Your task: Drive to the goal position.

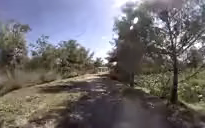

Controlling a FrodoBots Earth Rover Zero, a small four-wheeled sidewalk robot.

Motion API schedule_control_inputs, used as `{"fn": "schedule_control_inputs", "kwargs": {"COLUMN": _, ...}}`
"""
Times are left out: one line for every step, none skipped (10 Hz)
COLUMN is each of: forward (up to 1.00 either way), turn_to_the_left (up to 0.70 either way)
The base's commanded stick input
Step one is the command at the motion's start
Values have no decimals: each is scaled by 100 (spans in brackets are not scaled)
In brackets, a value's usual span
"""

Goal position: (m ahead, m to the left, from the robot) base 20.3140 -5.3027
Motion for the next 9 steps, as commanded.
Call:
{"fn": "schedule_control_inputs", "kwargs": {"forward": 70, "turn_to_the_left": 0}}
{"fn": "schedule_control_inputs", "kwargs": {"forward": 70, "turn_to_the_left": 0}}
{"fn": "schedule_control_inputs", "kwargs": {"forward": 70, "turn_to_the_left": 0}}
{"fn": "schedule_control_inputs", "kwargs": {"forward": 70, "turn_to_the_left": 0}}
{"fn": "schedule_control_inputs", "kwargs": {"forward": 70, "turn_to_the_left": 14}}
{"fn": "schedule_control_inputs", "kwargs": {"forward": 70, "turn_to_the_left": 27}}
{"fn": "schedule_control_inputs", "kwargs": {"forward": 70, "turn_to_the_left": 27}}
{"fn": "schedule_control_inputs", "kwargs": {"forward": 70, "turn_to_the_left": 27}}
{"fn": "schedule_control_inputs", "kwargs": {"forward": 70, "turn_to_the_left": 2}}
